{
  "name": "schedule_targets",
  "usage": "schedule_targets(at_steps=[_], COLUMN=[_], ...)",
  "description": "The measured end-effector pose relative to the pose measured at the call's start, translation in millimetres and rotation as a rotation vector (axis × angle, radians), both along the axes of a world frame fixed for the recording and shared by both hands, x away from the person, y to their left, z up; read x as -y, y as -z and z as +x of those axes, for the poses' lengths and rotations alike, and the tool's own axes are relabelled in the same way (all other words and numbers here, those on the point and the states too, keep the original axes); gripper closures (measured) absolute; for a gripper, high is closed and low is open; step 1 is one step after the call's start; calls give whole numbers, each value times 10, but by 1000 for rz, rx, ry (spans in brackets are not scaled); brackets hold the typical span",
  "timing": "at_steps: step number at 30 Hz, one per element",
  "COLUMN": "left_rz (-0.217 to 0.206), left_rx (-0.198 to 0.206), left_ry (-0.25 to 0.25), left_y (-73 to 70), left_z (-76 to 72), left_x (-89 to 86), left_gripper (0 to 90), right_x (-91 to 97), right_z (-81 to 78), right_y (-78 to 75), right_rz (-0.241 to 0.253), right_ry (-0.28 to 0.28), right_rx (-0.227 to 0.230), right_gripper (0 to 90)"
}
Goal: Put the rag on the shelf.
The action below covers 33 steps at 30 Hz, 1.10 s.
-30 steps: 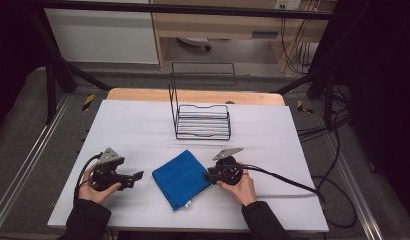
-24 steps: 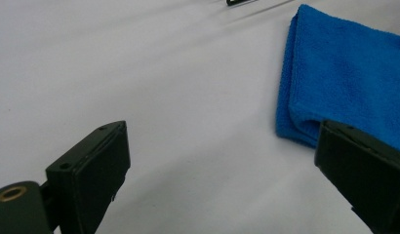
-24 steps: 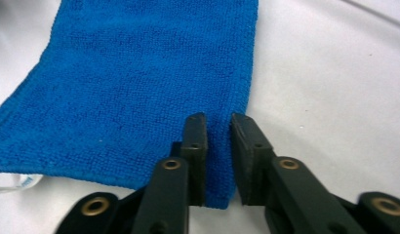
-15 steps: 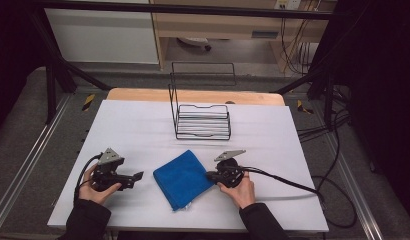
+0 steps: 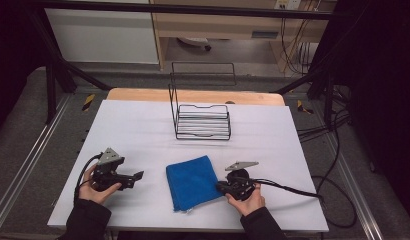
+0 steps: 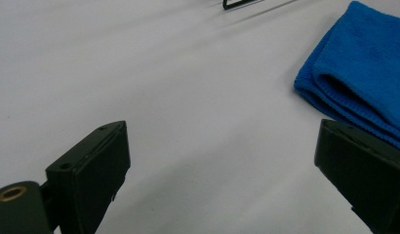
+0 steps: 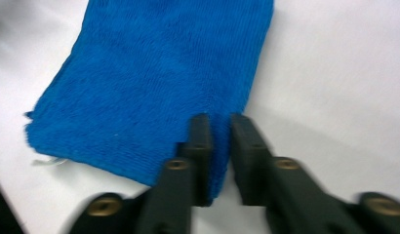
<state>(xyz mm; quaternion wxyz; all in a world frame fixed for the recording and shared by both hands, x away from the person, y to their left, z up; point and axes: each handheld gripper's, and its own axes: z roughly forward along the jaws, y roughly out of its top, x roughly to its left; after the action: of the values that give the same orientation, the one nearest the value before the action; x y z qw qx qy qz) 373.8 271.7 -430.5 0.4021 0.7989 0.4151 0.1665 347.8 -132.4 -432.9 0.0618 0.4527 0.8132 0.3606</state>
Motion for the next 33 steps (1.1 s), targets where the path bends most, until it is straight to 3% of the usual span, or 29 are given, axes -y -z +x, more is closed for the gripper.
schedule_targets(at_steps=[1,2,3,4,7,8,9,11,12,15,19,24,27,33], left_rz=[0,2,3,5,8,11,13,17,20,21,25,27,28,23], left_rx=[0,1,1,1,1,0,-1,1,1,2,-1,-2,-1,-1], left_ry=[2,2,2,2,-1,1,1,3,4,6,6,9,9,10], left_y=[1,2,3,5,13,16,18,21,22,24,28,28,27,26], left_z=[0,0,2,4,7,7,7,6,5,7,8,8,4,1], left_x=[1,2,3,4,8,9,11,17,19,18,20,34,34,30], left_gripper=[62,62,62,62,62,62,62,62,62,62,63,65,64,64], right_x=[8,24,31,31,26,-16,-16,-66,-109,-157,-213,-241,-234,-141], right_z=[27,108,163,163,383,547,547,694,822,900,986,994,982,875], right_y=[-8,-47,-73,-73,-120,-111,-111,-64,-5,41,136,198,187,70], right_rz=[-4,23,43,43,72,61,61,52,31,53,41,63,60,39], right_ry=[-7,-25,-29,-29,-37,-51,-51,-57,-47,-49,-40,-67,-78,-35], right_rx=[27,86,109,109,161,171,171,166,157,134,94,48,48,59], right_gripper=[649,547,509,509,410,388,388,424,484,545,620,776,850,872])
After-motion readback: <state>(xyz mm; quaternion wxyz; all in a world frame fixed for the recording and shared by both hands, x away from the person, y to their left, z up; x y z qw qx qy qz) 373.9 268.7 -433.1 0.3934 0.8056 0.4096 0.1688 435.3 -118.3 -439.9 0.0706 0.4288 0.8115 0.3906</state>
